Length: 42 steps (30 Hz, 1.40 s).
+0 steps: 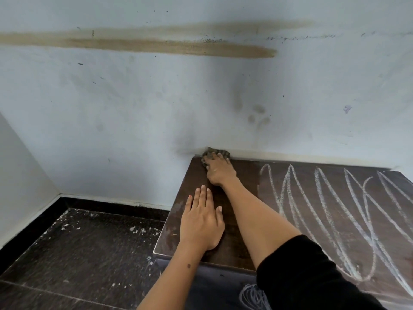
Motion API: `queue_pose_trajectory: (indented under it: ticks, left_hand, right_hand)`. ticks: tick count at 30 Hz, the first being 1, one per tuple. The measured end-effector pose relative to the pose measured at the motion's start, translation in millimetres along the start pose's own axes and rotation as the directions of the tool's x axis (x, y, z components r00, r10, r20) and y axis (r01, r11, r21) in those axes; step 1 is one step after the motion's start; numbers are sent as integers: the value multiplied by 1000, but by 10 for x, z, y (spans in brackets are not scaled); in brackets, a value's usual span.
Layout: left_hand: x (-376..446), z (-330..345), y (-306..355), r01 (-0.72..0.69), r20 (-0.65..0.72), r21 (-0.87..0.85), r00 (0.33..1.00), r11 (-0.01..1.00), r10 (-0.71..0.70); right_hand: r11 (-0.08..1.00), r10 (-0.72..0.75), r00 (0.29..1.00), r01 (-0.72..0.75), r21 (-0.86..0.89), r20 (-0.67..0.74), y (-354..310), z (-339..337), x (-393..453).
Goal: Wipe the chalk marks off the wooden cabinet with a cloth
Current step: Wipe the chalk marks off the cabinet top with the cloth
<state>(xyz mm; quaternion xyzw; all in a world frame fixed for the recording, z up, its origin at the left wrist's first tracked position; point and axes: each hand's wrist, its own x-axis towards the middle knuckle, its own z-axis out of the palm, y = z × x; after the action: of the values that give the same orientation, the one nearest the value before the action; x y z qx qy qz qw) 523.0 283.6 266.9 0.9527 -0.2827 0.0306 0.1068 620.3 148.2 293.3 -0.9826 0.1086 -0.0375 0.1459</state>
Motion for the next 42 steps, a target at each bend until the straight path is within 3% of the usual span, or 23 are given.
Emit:
queue_pose_trajectory:
  ticks: [9, 16, 19, 21, 23, 26, 29, 36, 42]
  left_hand:
    - [9, -13, -25, -5, 11, -22, 1000, 1000, 6]
    - [8, 15, -37, -19, -25, -42, 1000, 999, 18]
    - [27, 10, -42, 14, -85, -197, 996, 980, -32]
    - [35, -23, -44, 53, -123, -443, 985, 895, -119]
    - [15, -98, -51, 67, -139, -699, 964, 712, -227]
    - [-46, -259, -158, 86, -124, -861, 921, 502, -370]
    - [-127, -409, -359, 131, -81, -879, 906, 458, -415]
    - [-452, -682, -571, 206, -45, -822, 905, 531, -422]
    - [-668, -694, -407, 288, 32, -814, 889, 504, -457]
  right_hand:
    - [982, -154, 983, 141, 128, 98, 52, -32, -42]
    - [998, -5, 998, 8, 55, -62, 58, 59, -32]
    - [999, -36, 999, 36, 24, -25, 53, 42, -28]
    - [996, -87, 996, 87, 23, 18, 18, 29, -82]
    - [986, -160, 986, 159, 46, 37, -103, 59, -214]
    - [958, -277, 961, 275, 84, 18, -338, 177, -505]
    - [939, -334, 943, 332, 92, 3, -517, 250, -807]
    - [910, -396, 918, 394, 133, -7, -805, 283, -1524]
    - [873, -456, 890, 451, 187, -18, -885, 203, -2043]
